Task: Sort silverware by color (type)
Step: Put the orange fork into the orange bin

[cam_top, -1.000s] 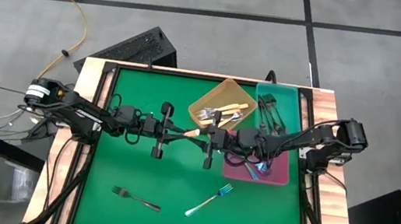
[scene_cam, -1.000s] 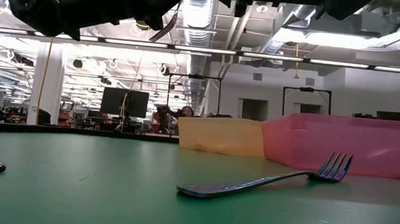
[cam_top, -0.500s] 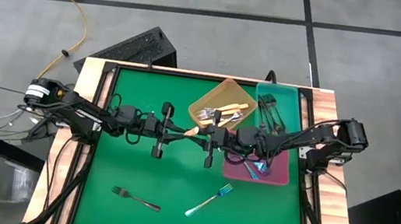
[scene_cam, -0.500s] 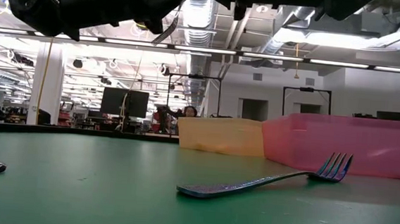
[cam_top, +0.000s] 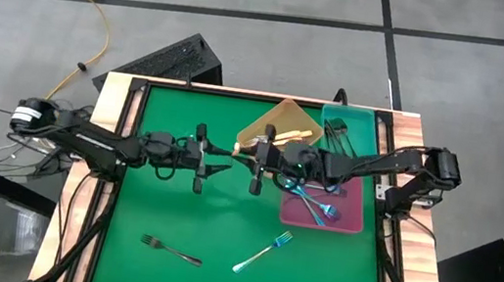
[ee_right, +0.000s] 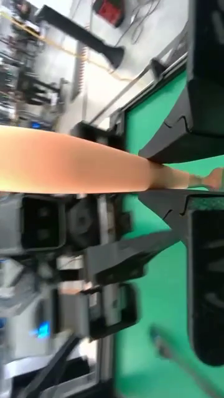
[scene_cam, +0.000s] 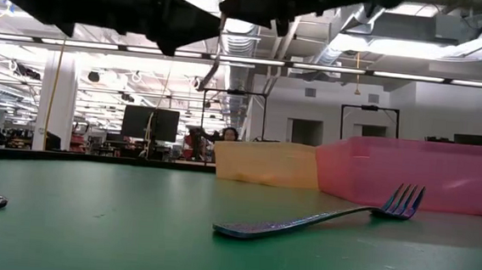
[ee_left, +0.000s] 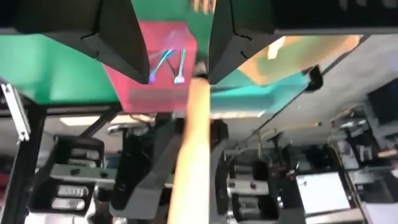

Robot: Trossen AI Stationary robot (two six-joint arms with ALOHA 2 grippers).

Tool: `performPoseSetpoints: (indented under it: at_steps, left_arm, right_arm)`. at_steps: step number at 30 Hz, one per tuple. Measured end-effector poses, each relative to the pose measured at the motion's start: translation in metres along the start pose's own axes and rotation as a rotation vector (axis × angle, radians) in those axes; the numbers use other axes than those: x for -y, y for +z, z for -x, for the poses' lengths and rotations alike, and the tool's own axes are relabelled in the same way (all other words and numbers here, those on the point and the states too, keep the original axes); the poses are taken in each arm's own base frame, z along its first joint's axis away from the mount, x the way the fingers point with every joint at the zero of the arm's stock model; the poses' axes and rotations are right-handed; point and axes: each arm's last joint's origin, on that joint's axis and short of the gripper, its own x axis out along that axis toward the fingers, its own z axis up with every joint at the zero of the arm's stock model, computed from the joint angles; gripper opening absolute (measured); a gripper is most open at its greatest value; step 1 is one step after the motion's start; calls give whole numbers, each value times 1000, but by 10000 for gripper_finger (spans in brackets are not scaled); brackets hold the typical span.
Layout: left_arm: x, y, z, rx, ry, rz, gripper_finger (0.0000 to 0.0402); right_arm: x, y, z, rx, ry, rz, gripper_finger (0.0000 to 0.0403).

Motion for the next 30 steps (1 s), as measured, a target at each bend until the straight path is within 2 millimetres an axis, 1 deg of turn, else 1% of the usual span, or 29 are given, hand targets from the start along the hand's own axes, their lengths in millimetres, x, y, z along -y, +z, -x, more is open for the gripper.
performPoseSetpoints:
  at_steps: [6, 11, 14, 19, 21, 24, 26, 29, 30]
  left_arm:
    - [-4, 9, 21, -101, 27, -13, 153]
    - [-7, 13, 38, -162, 65, 10, 153]
    - [-9, 16, 44, -174, 76, 27, 153]
    - [-9, 16, 46, -181, 78, 54, 154]
    - [-9, 14, 45, -190, 79, 56, 154]
    - [-8, 12, 44, -204, 79, 60, 154]
    - [-8, 11, 43, -208, 79, 63, 154]
    - [-8, 10, 43, -218, 79, 63, 154]
    - [-8, 9, 43, -230, 81, 62, 154]
  right_arm:
    - [13, 14, -3, -179, -38, 106, 72]
    - [24, 17, 0, -346, -143, 211, 72]
    - [30, 17, 3, -426, -192, 261, 72]
    - [47, 4, 8, -585, -255, 288, 72]
    - [53, -6, 2, -633, -281, 287, 72]
    - [62, -22, 0, -733, -288, 304, 72]
    - [67, -27, -9, -727, -312, 314, 72]
    - [73, -44, -12, -821, -312, 346, 72]
    - [75, -43, -16, -811, -316, 338, 72]
